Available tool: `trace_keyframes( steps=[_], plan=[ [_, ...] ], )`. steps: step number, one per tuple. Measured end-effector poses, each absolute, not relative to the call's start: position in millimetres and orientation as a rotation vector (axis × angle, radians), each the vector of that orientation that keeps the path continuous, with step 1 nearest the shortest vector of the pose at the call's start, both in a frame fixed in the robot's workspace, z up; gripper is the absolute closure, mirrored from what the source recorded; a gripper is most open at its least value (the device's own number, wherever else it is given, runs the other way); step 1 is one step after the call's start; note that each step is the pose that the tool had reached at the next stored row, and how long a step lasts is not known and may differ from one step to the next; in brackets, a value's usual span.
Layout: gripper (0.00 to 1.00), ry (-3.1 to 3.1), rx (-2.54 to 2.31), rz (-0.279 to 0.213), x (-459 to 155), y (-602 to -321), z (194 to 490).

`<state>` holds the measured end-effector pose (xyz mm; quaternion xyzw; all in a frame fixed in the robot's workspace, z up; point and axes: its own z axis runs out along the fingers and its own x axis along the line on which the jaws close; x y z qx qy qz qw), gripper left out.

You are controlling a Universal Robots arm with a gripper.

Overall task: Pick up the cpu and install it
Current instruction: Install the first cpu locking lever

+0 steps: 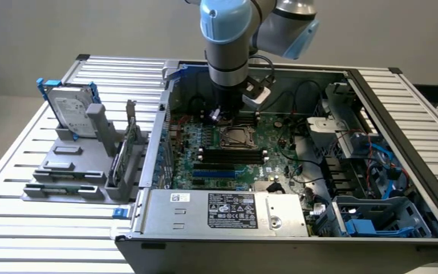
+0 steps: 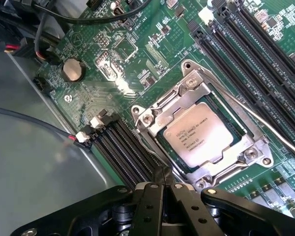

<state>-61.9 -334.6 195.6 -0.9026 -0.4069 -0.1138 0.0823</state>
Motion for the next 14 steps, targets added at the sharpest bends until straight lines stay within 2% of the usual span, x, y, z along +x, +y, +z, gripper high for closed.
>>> trace_keyframes(
  steps=[14],
  plan=[
    [0.89, -1.174, -2.72, -0.337, -54.9, -331.4, 195.6]
  ],
)
